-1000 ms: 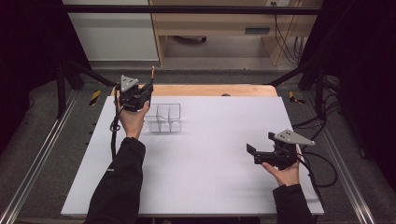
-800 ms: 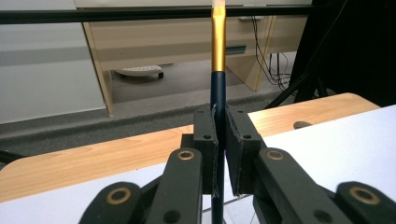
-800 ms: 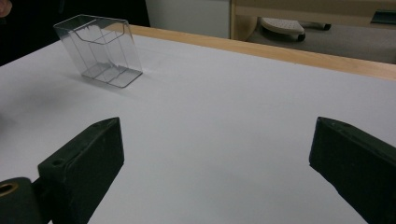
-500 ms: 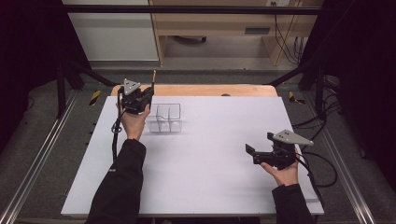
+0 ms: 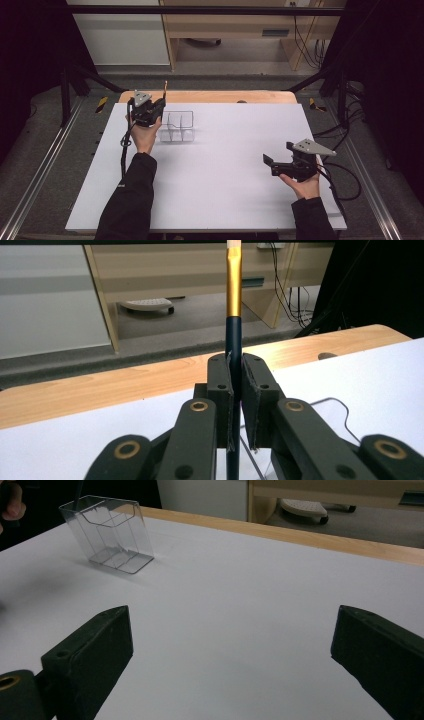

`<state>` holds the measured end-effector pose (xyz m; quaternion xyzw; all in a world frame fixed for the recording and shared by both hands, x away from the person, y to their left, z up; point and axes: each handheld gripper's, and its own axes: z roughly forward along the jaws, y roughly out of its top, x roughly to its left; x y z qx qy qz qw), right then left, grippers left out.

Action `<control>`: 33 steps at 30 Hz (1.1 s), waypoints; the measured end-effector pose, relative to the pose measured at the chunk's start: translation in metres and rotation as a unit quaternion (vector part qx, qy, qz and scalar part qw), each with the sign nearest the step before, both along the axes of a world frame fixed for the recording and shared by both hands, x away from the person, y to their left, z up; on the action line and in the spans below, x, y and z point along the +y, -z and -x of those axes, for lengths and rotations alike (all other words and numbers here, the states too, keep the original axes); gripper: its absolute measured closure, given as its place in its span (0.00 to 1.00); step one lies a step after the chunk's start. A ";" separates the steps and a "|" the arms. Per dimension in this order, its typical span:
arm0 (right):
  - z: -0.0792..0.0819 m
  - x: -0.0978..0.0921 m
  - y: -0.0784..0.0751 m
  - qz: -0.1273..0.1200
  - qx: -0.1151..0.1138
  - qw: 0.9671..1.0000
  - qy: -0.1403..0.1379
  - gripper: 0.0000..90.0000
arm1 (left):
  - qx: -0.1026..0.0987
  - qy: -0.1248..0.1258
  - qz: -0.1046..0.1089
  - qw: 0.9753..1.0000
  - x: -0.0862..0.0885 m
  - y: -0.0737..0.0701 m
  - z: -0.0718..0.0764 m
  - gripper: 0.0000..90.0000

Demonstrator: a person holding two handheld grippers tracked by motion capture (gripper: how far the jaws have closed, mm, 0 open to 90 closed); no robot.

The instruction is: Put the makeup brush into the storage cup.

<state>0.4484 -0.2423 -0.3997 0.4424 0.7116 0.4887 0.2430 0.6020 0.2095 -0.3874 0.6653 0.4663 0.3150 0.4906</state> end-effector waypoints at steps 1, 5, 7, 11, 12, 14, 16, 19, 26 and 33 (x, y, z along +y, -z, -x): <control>0.000 0.000 0.000 0.000 0.000 1.000 0.000 0.04 | -0.001 0.000 0.002 1.000 0.000 0.001 0.001 0.92; 0.000 0.001 0.001 0.002 0.002 1.000 -0.001 0.04 | 0.000 -0.001 0.001 1.000 0.001 0.006 0.003 0.92; 0.000 0.001 0.001 0.003 0.002 1.000 -0.001 0.04 | 0.001 -0.001 0.002 1.000 0.003 0.008 0.005 0.92; 0.000 0.001 0.001 0.001 0.002 1.000 -0.001 0.04 | 0.002 -0.001 0.005 1.000 0.005 0.012 0.007 0.92; 0.000 0.001 0.001 0.001 0.002 1.000 -0.001 0.04 | 0.003 0.000 0.004 1.000 0.004 0.013 0.008 0.92; 0.000 0.001 0.000 0.002 0.001 1.000 -0.001 0.04 | 0.004 0.000 -0.003 1.000 0.004 0.015 0.008 0.92; 0.001 0.001 0.000 0.002 0.000 1.000 -0.002 0.04 | 0.005 -0.001 0.000 1.000 0.003 0.018 0.010 0.92; 0.001 0.001 -0.001 0.001 -0.002 1.000 -0.003 0.04 | 0.007 0.000 -0.003 1.000 0.005 0.021 0.012 0.92; 0.001 0.002 -0.001 0.001 -0.002 1.000 -0.003 0.04 | 0.016 0.003 -0.012 1.000 0.005 0.029 0.016 0.92; 0.002 0.002 -0.003 0.000 -0.004 1.000 -0.003 0.04 | 0.019 0.009 -0.019 1.000 0.004 0.030 0.021 0.91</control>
